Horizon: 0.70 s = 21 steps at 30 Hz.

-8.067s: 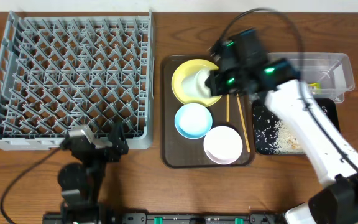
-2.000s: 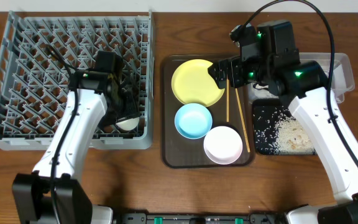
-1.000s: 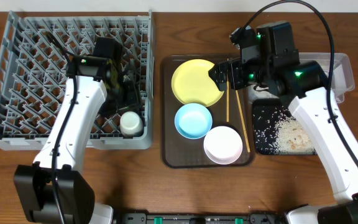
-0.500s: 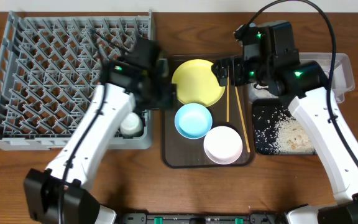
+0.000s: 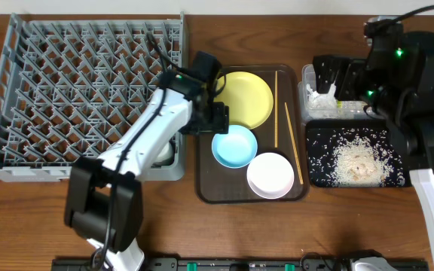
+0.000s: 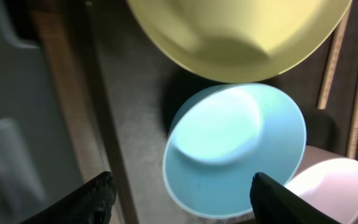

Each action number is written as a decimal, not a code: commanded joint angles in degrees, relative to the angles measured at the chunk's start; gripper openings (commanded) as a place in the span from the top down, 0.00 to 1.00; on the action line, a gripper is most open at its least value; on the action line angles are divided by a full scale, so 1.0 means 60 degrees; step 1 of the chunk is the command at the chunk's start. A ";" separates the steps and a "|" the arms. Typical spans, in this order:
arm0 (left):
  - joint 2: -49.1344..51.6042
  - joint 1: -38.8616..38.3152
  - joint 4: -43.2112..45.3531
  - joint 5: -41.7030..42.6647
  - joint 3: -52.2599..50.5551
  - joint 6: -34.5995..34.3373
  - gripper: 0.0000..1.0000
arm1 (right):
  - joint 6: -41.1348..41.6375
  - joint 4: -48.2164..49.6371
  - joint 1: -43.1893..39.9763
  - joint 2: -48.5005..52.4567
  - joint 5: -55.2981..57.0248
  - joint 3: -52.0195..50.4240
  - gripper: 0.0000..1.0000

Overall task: Sort waste into correct bins and load items into the dishwasher
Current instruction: 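Reach the left gripper to the light-blue bowl and grasp its rim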

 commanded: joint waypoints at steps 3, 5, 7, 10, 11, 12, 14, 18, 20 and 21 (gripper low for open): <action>0.0670 -0.0259 -0.0062 -0.0372 0.0189 -0.0164 0.30 | 0.0186 -0.0452 -0.0080 0.0510 0.0051 -0.0018 0.01; 0.0863 -0.0244 -0.0044 -0.0372 0.0189 -0.0160 0.30 | 0.0186 -0.0543 -0.0080 0.0612 0.0051 -0.0022 0.01; 0.0984 -0.0248 -0.0011 -0.0372 0.0189 -0.0157 0.30 | 0.0186 -0.0579 -0.0080 0.0718 0.0051 -0.0026 0.01; 0.1020 -0.0248 0.0022 -0.0375 0.0189 -0.0153 0.30 | 0.0186 -0.0612 -0.0080 0.0845 0.0051 -0.0026 0.01; 0.1020 -0.0248 0.0036 -0.0372 0.0189 -0.0153 0.30 | 0.0186 -0.0616 -0.0076 0.0882 0.0051 -0.0026 0.01; 0.1020 -0.0248 0.0055 -0.0372 0.0189 -0.0153 0.30 | 0.0186 -0.0616 -0.0076 0.0918 0.0051 -0.0026 0.01; 0.1020 -0.0248 0.0084 -0.0375 0.0189 -0.0153 0.30 | 0.0186 -0.0616 -0.0076 0.0984 0.0047 -0.0026 0.01; 0.1038 -0.0248 0.0127 -0.0375 0.0149 -0.0127 0.30 | 0.0182 -0.0645 -0.0062 0.1035 0.0044 -0.0026 0.01; 0.1053 -0.0251 0.0259 -0.0372 0.0044 -0.0127 0.30 | 0.0182 -0.0656 -0.0062 0.1031 0.0047 -0.0026 0.01; 0.1060 -0.0251 0.0324 -0.0368 -0.0004 -0.0127 0.30 | 0.0182 -0.0656 -0.0062 0.1031 0.0047 -0.0029 0.01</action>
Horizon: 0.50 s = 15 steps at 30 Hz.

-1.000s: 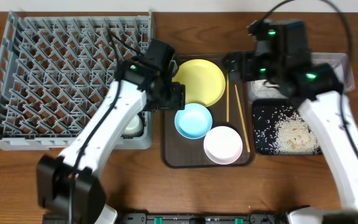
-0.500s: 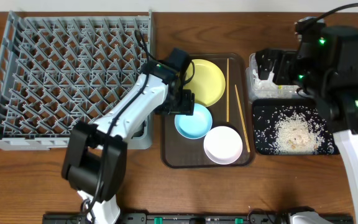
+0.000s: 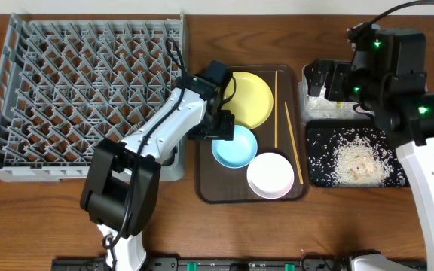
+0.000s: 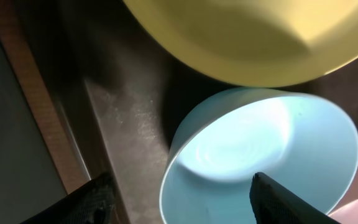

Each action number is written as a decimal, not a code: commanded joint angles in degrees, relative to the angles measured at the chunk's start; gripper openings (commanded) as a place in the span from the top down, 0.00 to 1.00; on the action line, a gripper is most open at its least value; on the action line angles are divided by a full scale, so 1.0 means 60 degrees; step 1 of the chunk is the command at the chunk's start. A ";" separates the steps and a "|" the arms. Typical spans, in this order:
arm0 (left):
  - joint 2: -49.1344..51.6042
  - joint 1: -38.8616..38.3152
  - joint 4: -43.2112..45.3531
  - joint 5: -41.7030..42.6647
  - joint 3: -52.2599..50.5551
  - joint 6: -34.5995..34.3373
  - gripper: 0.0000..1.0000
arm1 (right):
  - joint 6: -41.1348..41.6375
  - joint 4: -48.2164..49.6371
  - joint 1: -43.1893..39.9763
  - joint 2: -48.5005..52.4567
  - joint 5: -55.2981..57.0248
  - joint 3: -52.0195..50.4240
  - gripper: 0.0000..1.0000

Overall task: Sort waste into correct bins and load items into the dishwasher
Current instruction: 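Reach the left gripper to the light-blue bowl and grasp its rim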

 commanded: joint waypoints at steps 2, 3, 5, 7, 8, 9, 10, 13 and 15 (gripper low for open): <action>0.0095 0.0022 0.0244 -0.0120 -0.0113 0.0015 0.30 | 0.0095 -0.0033 -0.0062 0.0015 0.0047 -0.0011 0.01; 0.0113 0.0022 0.0280 -0.0120 -0.0138 0.0015 0.31 | 0.0091 -0.0033 -0.0062 0.0015 0.0047 -0.0015 0.01; 0.0164 0.0022 0.0346 -0.0120 -0.0149 -0.0025 0.34 | 0.0091 -0.0040 -0.0062 0.0015 0.0047 -0.0015 0.01; 0.0240 0.0022 0.0459 -0.0120 -0.0157 -0.0164 0.34 | 0.0091 -0.0058 -0.0062 0.0015 0.0047 -0.0025 0.01; 0.0284 0.0022 0.0495 -0.0120 -0.0168 -0.0233 0.34 | 0.0091 -0.0058 -0.0062 0.0015 0.0047 -0.0029 0.01; 0.0350 0.0022 0.0521 -0.0120 -0.0168 -0.0335 0.34 | 0.0095 -0.0055 -0.0062 0.0015 0.0047 -0.0036 0.01; 0.0415 0.0022 0.0528 -0.0120 -0.0171 -0.0423 0.35 | 0.0095 -0.0055 -0.0062 0.0015 0.0047 -0.0036 0.01; 0.0681 0.0022 0.0517 -0.0091 -0.0175 -0.0605 0.38 | 0.0091 -0.0058 -0.0062 0.0015 0.0051 -0.0044 0.01; 0.0750 0.0022 0.0517 -0.0044 -0.0175 -0.0630 0.39 | 0.0091 -0.0058 -0.0062 0.0015 0.0051 -0.0044 0.01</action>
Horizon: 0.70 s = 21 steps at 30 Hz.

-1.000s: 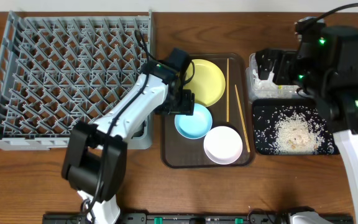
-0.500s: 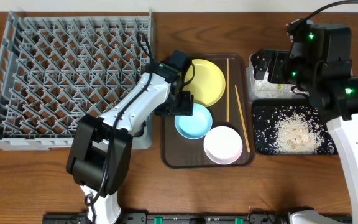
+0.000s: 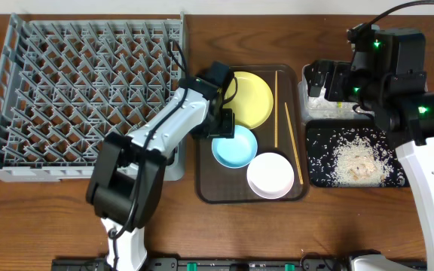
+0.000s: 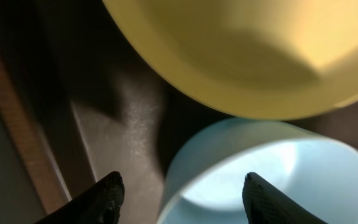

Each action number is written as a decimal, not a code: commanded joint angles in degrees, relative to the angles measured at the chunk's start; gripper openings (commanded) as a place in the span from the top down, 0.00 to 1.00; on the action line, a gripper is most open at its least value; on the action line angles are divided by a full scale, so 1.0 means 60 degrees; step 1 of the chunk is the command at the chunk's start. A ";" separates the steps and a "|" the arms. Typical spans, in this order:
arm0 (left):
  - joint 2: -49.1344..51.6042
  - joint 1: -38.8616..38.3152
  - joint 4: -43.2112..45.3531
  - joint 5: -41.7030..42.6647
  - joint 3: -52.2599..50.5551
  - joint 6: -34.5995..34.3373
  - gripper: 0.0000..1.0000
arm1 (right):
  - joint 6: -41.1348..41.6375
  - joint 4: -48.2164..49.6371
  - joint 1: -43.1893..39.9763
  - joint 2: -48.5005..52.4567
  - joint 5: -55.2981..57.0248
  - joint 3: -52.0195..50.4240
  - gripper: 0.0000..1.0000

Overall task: Sort waste into correct bins and load items into the dishwasher
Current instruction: 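Reach the left gripper to the light-blue bowl and grasp its rim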

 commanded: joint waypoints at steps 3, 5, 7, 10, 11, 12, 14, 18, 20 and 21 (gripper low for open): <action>0.0255 0.0025 -0.0029 -0.0044 -0.0120 -0.0259 0.42 | 0.0091 -0.0004 -0.0062 0.0015 0.0051 -0.0047 0.01; 0.0255 0.0025 -0.0029 -0.0036 -0.0120 -0.0262 0.44 | 0.0091 0.0026 -0.0062 0.0015 0.0051 -0.0047 0.01; 0.0255 0.0022 -0.0029 0.0098 -0.0120 -0.0262 0.44 | 0.0091 0.0058 -0.0062 0.0015 0.0051 -0.0047 0.01; 0.0259 0.0022 0.0047 0.0816 -0.0120 -0.0277 0.44 | 0.0091 0.0117 -0.0062 0.0015 0.0051 -0.0047 0.01; 0.0277 0.0011 0.0120 0.1042 -0.0120 -0.0390 0.45 | 0.0091 0.0131 -0.0062 0.0015 0.0051 -0.0047 0.01; 0.0295 0.0000 0.0168 0.1137 -0.0120 -0.0590 0.45 | 0.0091 0.0146 -0.0062 0.0015 0.0055 -0.0047 0.01; 0.0357 -0.0040 0.0262 0.1133 -0.0120 -0.1115 0.48 | 0.0091 0.0186 -0.0062 0.0015 0.0051 -0.0047 0.01; 0.0590 -0.0087 0.0361 0.1137 -0.0131 -0.1537 0.53 | 0.0091 0.0237 -0.0062 0.0015 0.0055 -0.0047 0.01; 0.0750 -0.0095 0.0361 0.1137 -0.0131 -0.1665 0.56 | 0.0087 0.0233 -0.0062 0.0015 0.0055 -0.0047 0.01; 0.0794 -0.0095 0.0361 0.1140 -0.0131 -0.1734 0.62 | 0.0087 0.0229 -0.0062 0.0015 0.0055 -0.0047 0.01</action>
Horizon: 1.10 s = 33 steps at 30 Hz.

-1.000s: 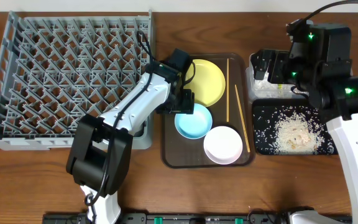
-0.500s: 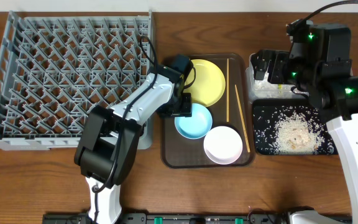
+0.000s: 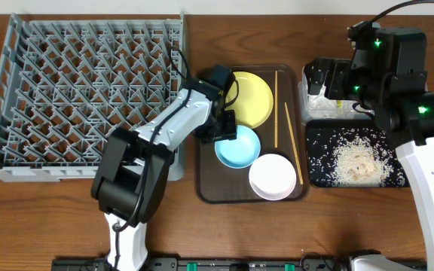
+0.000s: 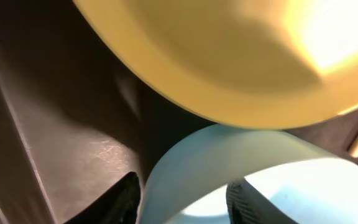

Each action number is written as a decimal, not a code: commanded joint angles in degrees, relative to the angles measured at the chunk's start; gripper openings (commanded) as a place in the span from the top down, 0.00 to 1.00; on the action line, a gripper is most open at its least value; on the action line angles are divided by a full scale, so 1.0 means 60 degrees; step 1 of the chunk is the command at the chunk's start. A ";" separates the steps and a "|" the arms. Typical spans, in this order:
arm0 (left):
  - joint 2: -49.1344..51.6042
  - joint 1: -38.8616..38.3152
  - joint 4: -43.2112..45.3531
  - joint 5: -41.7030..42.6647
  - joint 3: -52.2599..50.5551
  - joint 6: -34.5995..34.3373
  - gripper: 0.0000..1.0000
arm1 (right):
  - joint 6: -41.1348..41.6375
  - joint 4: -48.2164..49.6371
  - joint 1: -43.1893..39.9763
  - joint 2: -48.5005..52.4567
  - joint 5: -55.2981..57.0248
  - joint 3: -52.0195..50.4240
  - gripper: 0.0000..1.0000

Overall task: Sort waste into correct bins and load items into the dishwasher
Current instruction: 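Reach the left gripper to the light-blue bowl and grasp its rim, then lift the light-blue bowl and carry it to the rack's back edge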

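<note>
A light blue bowl (image 3: 239, 148) sits in the brown tray (image 3: 203, 184), just below the yellow plate (image 3: 251, 96). My left gripper (image 3: 221, 129) is at the bowl's left rim. In the left wrist view the blue bowl (image 4: 260, 162) has its wall between my left gripper's (image 4: 179, 186) fingers, one outside and one inside, both against it. The yellow plate (image 4: 229, 56) fills the top of that view. A white bowl (image 3: 272, 178) touches the blue one. My right gripper (image 3: 331, 81) hovers over a clear container (image 3: 307, 109); how its jaws stand is unclear.
The grey dishwasher rack (image 3: 74, 83) stands left of the tray, close to my left arm. Two chopsticks (image 3: 276, 105) lie along the tray's right side. A black tray with scattered rice (image 3: 356, 162) sits at the right, under the right arm.
My left gripper's fingers have narrowed onto the blue bowl's left wall and sit lower over it. The blue bowl and the white bowl have both shifted slightly to the right. The right arm is unchanged.
My left gripper was open above the blue bowl's left edge, with the right arm further right. Then it was lower beside the rim, still wide, and the right arm had shifted left. Now its fingers straddle and press the bowl's wall.
</note>
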 commanded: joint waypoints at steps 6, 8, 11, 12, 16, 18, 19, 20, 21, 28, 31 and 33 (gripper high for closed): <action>0.0423 -0.0047 0.0007 0.0153 -0.0029 -0.0594 0.92 | 0.0087 0.0022 -0.0062 0.0015 0.0055 -0.0080 0.01; 0.0415 -0.0047 0.0011 0.0153 -0.0029 -0.0590 0.93 | 0.0091 0.0015 -0.0062 0.0015 0.0051 -0.0080 0.01; 0.0280 -0.0047 -0.0029 0.0153 -0.0025 -0.0499 0.93 | 0.0091 -0.0051 -0.0062 0.0011 0.0051 -0.0080 0.01; 0.0149 -0.0047 -0.0066 0.0157 -0.0022 -0.0382 0.92 | 0.0091 -0.0087 -0.0062 0.0011 0.0051 -0.0080 0.01; -0.0637 -0.0047 -0.0430 0.0142 0.0109 0.0237 0.93 | 0.0091 -0.0178 -0.0062 0.0011 0.0051 -0.0080 0.01; -0.1694 -0.0047 -0.0506 -0.0324 0.0138 0.0914 0.93 | 0.0091 -0.0197 -0.0062 0.0011 0.0051 -0.0080 0.01; -0.2459 -0.0047 -0.0477 -0.1231 0.0138 0.1464 0.93 | 0.0091 -0.0197 -0.0062 0.0011 0.0051 -0.0080 0.01; -0.2845 -0.0047 -0.0433 -0.1883 0.0135 0.1749 0.93 | 0.0091 -0.0197 -0.0062 0.0011 0.0051 -0.0080 0.01; -0.3158 -0.0047 -0.0382 -0.2550 0.0135 0.1956 0.92 | 0.0091 -0.0197 -0.0062 0.0011 0.0051 -0.0080 0.01; -0.4313 -0.0004 0.0375 -0.8138 0.0135 0.3107 0.93 | 0.0091 -0.0197 -0.0062 0.0011 0.0051 -0.0080 0.01; -0.4113 0.0266 0.1111 -0.9905 0.0087 0.3541 0.93 | 0.0091 -0.0197 -0.0062 0.0011 0.0051 -0.0080 0.01; -0.3912 0.0495 0.1504 -1.0728 0.0084 0.3592 0.93 | 0.0091 -0.0197 -0.0062 0.0011 0.0051 -0.0080 0.01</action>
